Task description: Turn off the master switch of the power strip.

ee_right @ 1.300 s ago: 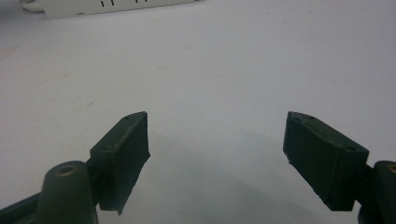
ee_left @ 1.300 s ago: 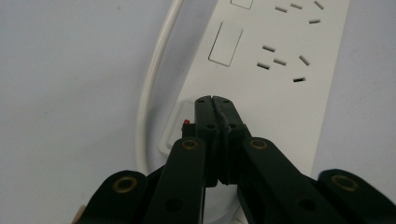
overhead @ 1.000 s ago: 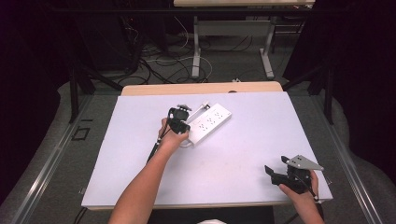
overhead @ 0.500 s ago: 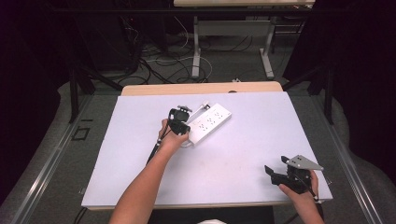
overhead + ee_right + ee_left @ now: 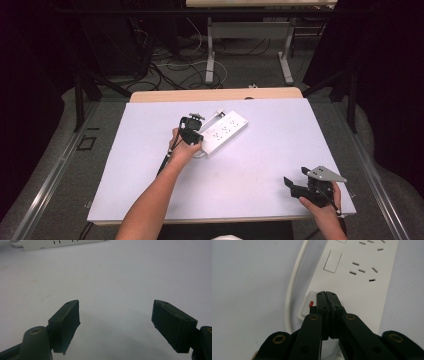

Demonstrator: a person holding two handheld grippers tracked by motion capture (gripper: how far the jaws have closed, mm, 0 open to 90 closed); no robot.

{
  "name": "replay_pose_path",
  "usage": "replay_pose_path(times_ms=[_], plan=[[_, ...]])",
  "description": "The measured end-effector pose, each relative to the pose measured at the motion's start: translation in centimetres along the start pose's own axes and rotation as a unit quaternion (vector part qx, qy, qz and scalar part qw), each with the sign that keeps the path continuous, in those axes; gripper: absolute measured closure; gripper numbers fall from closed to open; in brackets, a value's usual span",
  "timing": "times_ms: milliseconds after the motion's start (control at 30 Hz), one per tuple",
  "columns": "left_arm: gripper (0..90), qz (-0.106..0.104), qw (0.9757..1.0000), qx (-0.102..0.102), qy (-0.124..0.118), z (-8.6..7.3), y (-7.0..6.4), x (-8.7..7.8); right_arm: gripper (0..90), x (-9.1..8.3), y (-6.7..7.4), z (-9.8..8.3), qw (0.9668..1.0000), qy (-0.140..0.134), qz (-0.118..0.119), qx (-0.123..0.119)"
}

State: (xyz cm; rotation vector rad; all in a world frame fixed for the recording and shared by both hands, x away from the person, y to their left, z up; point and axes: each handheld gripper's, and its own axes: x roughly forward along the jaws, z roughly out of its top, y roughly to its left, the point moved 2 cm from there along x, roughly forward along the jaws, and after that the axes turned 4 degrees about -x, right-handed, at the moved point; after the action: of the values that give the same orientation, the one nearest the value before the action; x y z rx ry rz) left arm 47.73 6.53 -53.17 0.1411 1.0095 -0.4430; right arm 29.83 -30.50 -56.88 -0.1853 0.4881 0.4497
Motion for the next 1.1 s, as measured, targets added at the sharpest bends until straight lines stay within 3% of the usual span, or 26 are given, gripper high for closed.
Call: replay_pose_path(times_ms=[1100], plan=[[89.8, 0.001, 0.9996, -0.028, -0.009, 0.1, 1.2, -1.1, 22.1, 0.0, 0.1, 0.0, 1.0, -0.001, 0.004, 0.006]])
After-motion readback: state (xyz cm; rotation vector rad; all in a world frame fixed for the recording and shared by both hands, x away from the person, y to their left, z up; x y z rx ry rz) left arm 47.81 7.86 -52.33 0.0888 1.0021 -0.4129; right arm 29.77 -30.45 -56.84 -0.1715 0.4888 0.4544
